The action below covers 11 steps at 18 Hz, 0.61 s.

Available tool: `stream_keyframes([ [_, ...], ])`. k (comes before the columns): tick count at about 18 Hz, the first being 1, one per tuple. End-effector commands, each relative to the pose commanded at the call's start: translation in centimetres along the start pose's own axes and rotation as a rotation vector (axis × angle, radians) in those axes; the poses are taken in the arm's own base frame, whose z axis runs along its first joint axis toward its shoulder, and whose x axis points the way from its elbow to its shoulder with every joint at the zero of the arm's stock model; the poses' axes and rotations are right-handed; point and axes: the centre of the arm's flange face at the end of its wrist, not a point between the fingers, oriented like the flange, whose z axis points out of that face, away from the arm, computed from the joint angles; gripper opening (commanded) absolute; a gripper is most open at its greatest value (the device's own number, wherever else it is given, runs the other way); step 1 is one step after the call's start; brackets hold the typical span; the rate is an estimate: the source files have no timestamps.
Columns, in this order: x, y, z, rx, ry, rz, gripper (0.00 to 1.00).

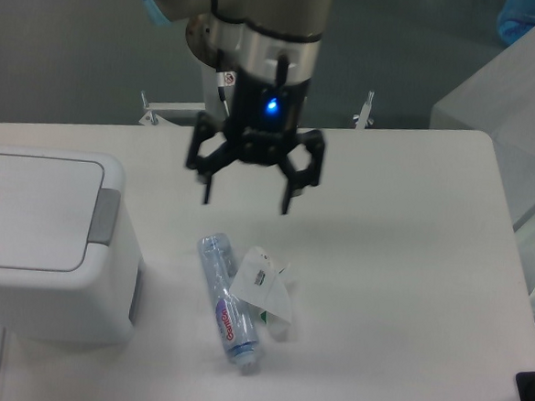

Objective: Open the trash can
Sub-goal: 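Move the open gripper over the white trash can lid edge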

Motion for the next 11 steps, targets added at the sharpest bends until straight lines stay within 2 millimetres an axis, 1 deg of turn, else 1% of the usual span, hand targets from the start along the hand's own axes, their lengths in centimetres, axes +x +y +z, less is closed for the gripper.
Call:
stream_keyframes([
  [1, 0.7, 0.2, 0.5, -0.010, 0.006, -0.008, 1.00],
  [4, 1.1, 0.9, 1.3, -0.028, 0.011, -0.045, 1.00],
  [6, 1.8, 1.4, 2.1, -0.044, 0.018, -0.053, 1.00],
  [9, 2.6, 1.7, 2.4, -0.052, 0.024, -0.060, 1.00],
  [11, 2.7, 1.8, 2.6, -0.056, 0.026, -0.075, 1.00],
])
